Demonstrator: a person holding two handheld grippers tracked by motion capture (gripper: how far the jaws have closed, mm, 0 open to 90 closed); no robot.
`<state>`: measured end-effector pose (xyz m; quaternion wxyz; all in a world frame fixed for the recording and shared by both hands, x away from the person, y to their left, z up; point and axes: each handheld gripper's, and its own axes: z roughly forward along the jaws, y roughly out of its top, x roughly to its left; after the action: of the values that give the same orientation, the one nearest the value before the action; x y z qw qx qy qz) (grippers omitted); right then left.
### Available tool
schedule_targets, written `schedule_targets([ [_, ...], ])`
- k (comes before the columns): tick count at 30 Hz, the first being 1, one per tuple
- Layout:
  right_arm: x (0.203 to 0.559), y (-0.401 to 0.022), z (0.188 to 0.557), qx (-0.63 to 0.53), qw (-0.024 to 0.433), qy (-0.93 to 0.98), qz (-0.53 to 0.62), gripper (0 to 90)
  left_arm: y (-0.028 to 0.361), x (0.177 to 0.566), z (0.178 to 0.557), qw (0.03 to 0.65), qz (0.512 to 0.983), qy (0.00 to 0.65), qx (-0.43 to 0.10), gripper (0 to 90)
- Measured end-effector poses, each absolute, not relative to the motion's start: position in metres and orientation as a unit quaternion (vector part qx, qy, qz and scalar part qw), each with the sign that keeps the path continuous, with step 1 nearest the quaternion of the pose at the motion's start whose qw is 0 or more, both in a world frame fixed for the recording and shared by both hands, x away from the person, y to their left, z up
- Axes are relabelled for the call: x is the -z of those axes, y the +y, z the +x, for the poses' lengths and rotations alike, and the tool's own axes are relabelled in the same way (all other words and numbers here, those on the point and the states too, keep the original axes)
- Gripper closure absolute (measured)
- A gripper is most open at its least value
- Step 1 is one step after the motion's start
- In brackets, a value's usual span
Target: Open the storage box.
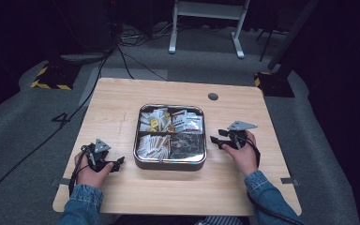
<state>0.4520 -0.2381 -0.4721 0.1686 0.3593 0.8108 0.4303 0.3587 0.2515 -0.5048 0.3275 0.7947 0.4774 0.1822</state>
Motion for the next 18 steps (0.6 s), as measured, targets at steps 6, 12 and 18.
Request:
schedule_targets([
  [6,0.448,-0.235,0.451,-0.441,0.163,0.811,0.347,47.7,0.251,0.505,0.359,0.328,0.794,0.479,-0.181,18.3],
  [12,0.425,-0.226,0.450,-0.442,0.154,0.822,0.324,51.2,0.251,0.505,0.358,0.328,0.793,0.480,-0.182,18.6],
  [18,0.408,-0.215,0.449,-0.447,0.156,0.827,0.304,51.1,0.251,0.505,0.359,0.328,0.792,0.481,-0.182,18.4],
])
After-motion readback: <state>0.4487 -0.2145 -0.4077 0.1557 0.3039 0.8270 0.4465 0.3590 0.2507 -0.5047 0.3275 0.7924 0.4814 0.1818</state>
